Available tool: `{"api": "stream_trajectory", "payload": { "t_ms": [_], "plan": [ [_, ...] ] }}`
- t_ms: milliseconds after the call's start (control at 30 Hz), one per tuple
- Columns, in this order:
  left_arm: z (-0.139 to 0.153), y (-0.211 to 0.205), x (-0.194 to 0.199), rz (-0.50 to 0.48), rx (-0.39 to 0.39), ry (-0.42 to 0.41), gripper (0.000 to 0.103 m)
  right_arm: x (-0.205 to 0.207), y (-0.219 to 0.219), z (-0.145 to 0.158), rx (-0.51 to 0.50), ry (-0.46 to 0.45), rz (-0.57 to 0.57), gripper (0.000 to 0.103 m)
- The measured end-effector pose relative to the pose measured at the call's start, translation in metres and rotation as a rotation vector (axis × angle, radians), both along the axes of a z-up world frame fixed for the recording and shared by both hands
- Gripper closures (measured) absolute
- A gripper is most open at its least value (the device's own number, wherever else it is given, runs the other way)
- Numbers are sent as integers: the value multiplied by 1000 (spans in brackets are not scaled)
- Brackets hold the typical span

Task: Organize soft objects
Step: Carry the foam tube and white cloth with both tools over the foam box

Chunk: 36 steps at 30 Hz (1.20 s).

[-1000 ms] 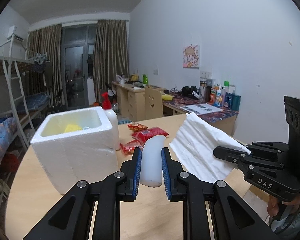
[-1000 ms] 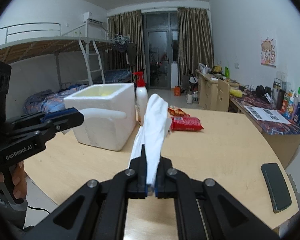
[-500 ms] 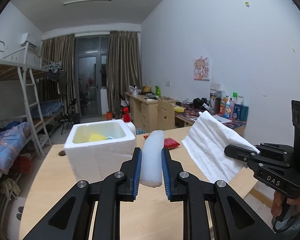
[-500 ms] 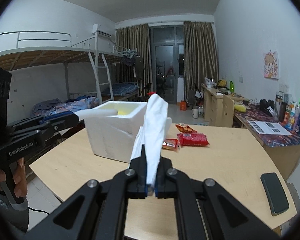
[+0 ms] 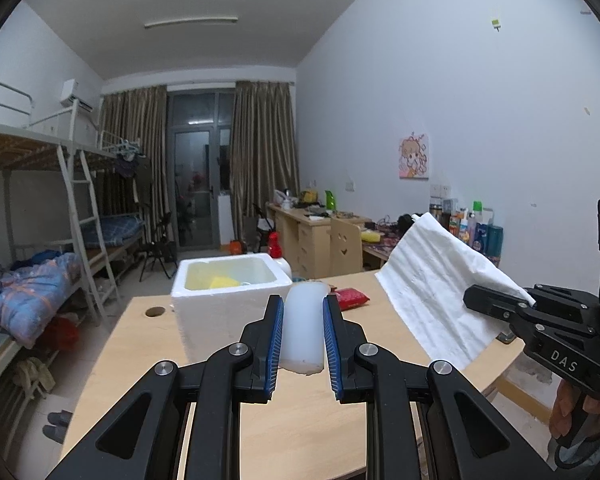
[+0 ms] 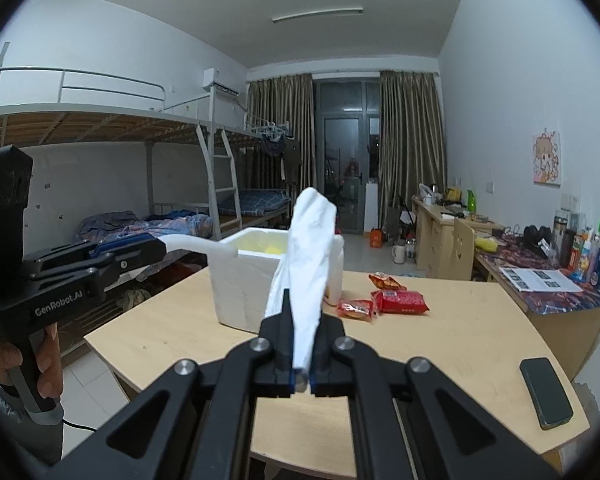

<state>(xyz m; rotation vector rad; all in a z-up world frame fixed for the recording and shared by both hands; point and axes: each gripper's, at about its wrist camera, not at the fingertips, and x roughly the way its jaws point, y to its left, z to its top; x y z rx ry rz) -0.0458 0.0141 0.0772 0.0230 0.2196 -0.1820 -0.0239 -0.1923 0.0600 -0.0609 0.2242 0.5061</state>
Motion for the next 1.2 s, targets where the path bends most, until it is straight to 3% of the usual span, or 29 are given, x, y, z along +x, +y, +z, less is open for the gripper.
{"api": "stream_trajectory", "payload": {
  "t_ms": [567,1200],
  "plan": [
    [7,19,-47,116,17,-90,82,-35,22,8,0,-90,57,97],
    [-10,42,17,187,6,-7,82,25,58,2,-14,0,114,97]
  ]
}}
